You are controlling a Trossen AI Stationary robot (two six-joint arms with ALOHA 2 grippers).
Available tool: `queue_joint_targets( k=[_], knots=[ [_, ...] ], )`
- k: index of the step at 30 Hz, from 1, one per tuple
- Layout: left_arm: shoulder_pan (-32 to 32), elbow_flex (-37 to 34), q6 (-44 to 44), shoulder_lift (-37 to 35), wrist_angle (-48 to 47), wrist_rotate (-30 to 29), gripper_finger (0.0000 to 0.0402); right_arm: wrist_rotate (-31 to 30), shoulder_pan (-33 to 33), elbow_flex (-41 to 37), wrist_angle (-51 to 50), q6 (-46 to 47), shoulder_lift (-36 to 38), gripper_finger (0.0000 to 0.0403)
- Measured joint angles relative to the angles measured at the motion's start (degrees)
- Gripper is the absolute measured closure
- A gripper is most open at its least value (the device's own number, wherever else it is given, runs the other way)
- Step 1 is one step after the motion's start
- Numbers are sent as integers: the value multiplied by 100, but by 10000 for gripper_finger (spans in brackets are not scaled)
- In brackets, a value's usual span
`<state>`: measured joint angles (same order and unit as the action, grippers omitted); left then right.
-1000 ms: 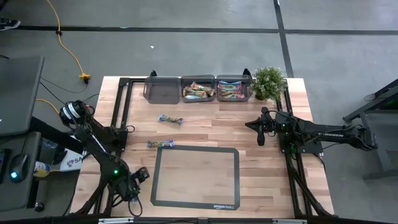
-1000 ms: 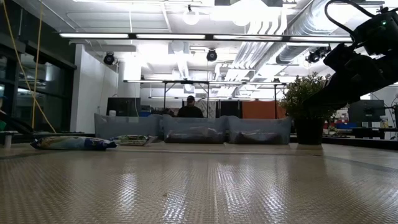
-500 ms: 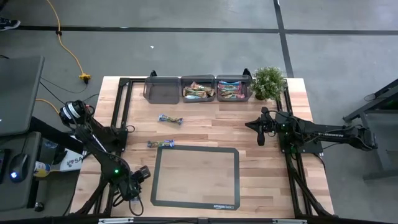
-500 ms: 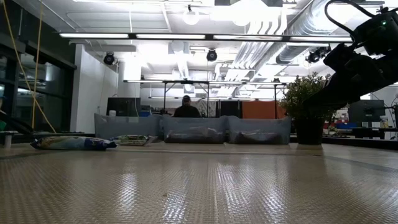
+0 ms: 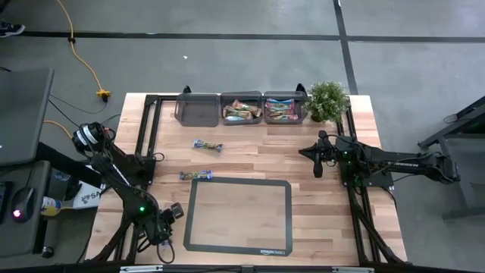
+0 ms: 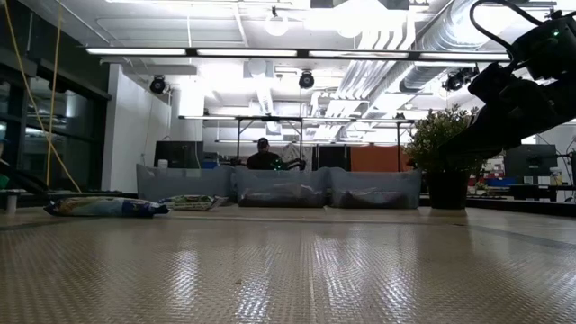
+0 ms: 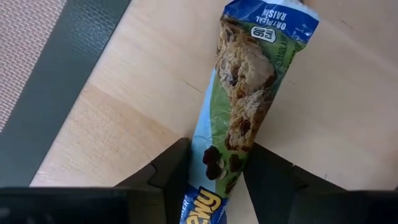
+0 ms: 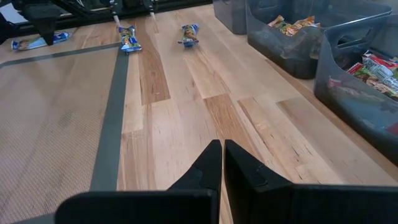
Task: Pick and place Granola Bars by type
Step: Put the blue granola bar into the left black bin
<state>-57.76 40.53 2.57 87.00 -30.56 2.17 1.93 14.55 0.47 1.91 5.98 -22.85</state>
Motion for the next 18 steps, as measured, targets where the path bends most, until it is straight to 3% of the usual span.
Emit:
queue_joint_targets(
  k=[10,18],
  knots=[
    [0,2,-33,0,55,-22,292,0,0,0,0,-2,0,402],
    [-10,326,-165,42,140,-519,301,0,-2,0,0,0,0,402]
  ],
)
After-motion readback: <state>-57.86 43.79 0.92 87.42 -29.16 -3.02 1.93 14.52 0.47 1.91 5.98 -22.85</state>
